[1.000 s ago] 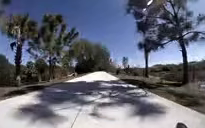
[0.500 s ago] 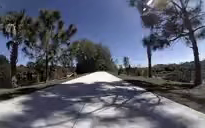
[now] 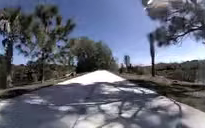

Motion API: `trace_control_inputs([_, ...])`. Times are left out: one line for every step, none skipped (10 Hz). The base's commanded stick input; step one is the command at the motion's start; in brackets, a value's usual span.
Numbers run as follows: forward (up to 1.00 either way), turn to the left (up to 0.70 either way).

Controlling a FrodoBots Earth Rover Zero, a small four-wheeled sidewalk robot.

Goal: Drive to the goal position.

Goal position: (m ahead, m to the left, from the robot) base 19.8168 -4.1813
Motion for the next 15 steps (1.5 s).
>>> trace_control_inputs([1.0, 0.0])
trace_control_inputs([1.0, 0.0])
trace_control_inputs([1.0, 0.0])
trace_control_inputs([1.0, 0.0])
trace_control_inputs([1.0, 0.0])
trace_control_inputs([1.0, 0.0])
trace_control_inputs([1.0, 0.0])
trace_control_inputs([1.0, 0.0])
trace_control_inputs([1.0, 0.0])
trace_control_inputs([1.0, 0.0])
trace_control_inputs([1.0, 0.0])
trace_control_inputs([1.0, 0.0])
trace_control_inputs([1.0, 0.0])
trace_control_inputs([1.0, 0.0])
trace_control_inputs([1.0, 0.0])
